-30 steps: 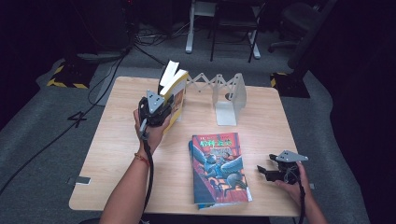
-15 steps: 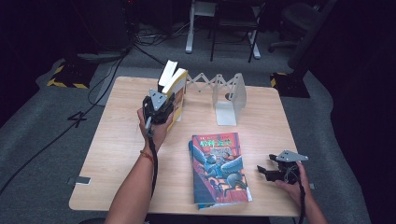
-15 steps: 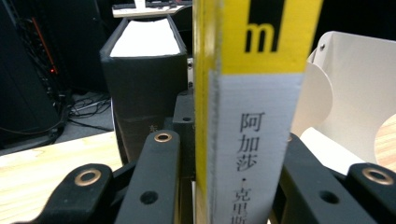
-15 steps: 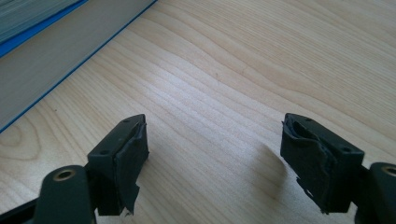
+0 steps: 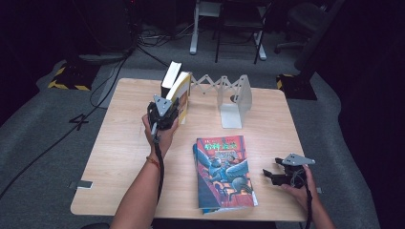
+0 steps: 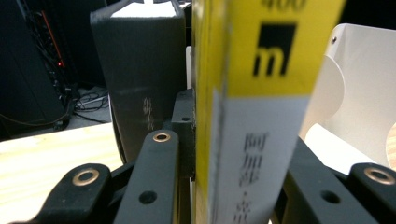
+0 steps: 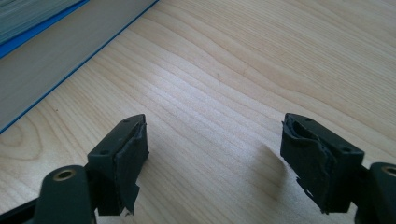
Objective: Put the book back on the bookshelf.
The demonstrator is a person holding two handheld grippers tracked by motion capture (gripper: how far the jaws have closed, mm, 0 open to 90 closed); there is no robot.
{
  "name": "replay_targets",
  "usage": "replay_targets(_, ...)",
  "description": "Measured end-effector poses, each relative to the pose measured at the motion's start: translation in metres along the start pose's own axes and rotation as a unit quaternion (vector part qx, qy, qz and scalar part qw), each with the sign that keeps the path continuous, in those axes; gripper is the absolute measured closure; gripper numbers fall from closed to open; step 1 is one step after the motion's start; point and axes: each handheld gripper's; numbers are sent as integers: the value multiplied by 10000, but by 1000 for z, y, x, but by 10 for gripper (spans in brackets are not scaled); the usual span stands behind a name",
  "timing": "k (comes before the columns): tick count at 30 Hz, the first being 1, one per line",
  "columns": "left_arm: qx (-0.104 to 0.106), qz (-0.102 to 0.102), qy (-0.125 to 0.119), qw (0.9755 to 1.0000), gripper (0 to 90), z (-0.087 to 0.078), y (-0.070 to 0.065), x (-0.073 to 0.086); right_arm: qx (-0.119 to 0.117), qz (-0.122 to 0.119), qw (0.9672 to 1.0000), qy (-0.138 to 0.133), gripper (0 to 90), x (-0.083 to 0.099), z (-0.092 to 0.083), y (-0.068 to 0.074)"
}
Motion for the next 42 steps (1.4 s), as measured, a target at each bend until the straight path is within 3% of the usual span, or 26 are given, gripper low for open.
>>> replay_targets(11, -7, -14, 23, 10000, 695, -2, 1, 9, -16, 15, 10000, 12, 236, 0, 0, 0)
replay_targets(21, -74, -228, 134, 9996, 625, -2, 3, 29, -20, 19, 10000, 18, 236, 0, 0, 0)
replay_targets(29, -76, -264, 399, 9988, 712, 2, 1, 48, -26, 38, 10000, 27, 236, 0, 0, 0)
replay_targets(32, -66, -397, 384, 9985, 716, 5, 2, 53, -29, 38, 10000, 27, 236, 0, 0, 0)
replay_targets(42, -208, -613, 420, 9970, 725, 21, -6, 47, -37, 41, 10000, 32, 235, 0, 0, -1)
Point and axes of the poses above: each handheld gripper's, and its own axes: z roughly forward along the jaws, x roughly out of its underside, y roughly to its left, and after that the axes turned 14 degrees about x, right-handed
